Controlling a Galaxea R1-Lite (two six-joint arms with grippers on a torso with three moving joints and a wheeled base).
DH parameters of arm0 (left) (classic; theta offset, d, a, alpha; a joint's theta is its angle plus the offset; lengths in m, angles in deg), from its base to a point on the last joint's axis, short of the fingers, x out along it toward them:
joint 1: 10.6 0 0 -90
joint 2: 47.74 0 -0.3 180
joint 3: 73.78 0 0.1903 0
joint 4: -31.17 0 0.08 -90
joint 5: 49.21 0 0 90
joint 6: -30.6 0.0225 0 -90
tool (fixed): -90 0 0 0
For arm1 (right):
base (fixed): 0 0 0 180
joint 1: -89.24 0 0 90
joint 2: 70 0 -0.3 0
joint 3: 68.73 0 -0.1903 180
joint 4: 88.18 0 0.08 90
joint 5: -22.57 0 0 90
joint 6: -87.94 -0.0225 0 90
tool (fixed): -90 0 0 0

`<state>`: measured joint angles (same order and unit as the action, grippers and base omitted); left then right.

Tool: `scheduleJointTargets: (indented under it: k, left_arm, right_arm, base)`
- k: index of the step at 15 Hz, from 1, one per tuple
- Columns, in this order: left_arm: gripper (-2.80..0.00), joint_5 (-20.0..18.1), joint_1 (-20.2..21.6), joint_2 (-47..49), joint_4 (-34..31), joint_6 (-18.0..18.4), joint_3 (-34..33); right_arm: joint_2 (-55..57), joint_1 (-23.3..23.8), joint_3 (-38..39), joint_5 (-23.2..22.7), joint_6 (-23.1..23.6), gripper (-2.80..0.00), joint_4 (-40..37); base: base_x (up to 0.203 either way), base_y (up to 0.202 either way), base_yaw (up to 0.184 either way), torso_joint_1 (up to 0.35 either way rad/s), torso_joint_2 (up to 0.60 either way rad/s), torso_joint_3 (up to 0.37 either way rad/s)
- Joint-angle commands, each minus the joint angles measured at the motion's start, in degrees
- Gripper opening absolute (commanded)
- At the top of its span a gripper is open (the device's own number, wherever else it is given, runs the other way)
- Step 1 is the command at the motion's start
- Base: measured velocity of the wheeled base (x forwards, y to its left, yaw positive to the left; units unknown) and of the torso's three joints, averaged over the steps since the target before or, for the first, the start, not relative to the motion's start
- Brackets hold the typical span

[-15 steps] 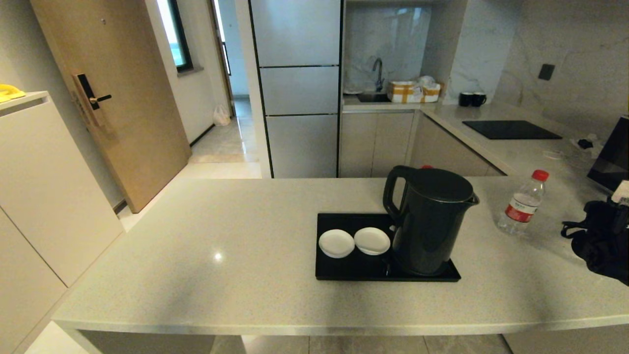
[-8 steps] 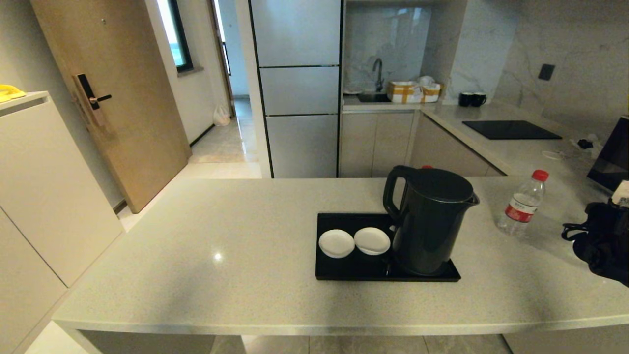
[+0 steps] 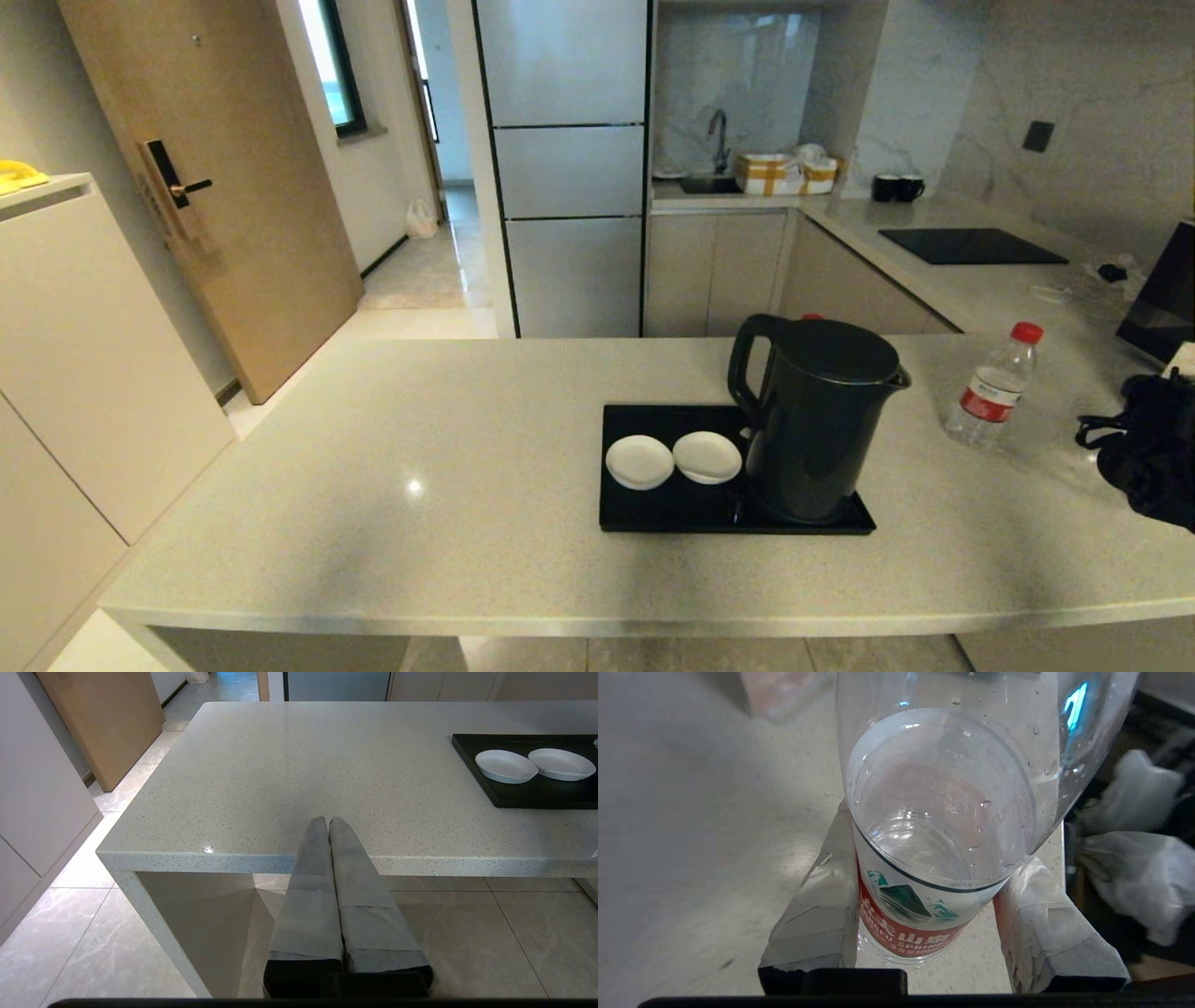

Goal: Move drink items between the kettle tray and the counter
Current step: Return the bottled water to its original position

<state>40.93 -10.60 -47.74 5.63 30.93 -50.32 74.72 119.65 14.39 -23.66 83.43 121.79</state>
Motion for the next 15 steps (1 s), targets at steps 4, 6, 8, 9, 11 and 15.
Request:
scheduleJointTargets:
  k: [4,6,8,9,11,15]
  left_arm:
    - [-2.80,0.0,0.0,0.0,0.0,0.0,0.0]
    - [-2.80,0.0,0.1,0.0,0.0,0.0,0.0]
    - [-2.80,0.0,0.1,0.0,0.0,0.0,0.0]
    - [-2.80,0.0,0.0,0.0,0.0,0.0,0.0]
    - [-2.80,0.0,0.0,0.0,0.0,0.0,0.0]
    - [-2.80,0.0,0.0,0.0,0.0,0.0,0.0]
  right_arm:
    - [-22.0,-6.6,24.1,-14.5,-5.6,-2.80,0.0]
    - [-29.3,-13.2,29.8,-18.8,-7.1,-2.80,-0.2]
    - [-37.9,-19.0,32.2,-20.2,-7.3,-2.80,-3.2]
    - [-43.6,-22.5,32.8,-20.6,-7.3,-2.80,-7.3]
    - [-54.6,-32.6,32.7,-21.0,-7.2,-2.80,-18.3]
    - [-61.1,-53.6,28.1,-14.6,-6.0,-2.80,-32.1]
  base:
    - [0.000,0.000,0.000,0.000,0.00,0.000]
    - [0.000,0.000,0.000,0.000,0.00,0.000]
    - [0.000,0.000,0.000,0.000,0.00,0.000]
    - [0.000,0.000,0.000,0.000,0.00,0.000]
    - [0.000,0.000,0.000,0.000,0.00,0.000]
    - [0.000,0.000,0.000,0.000,0.00,0.000]
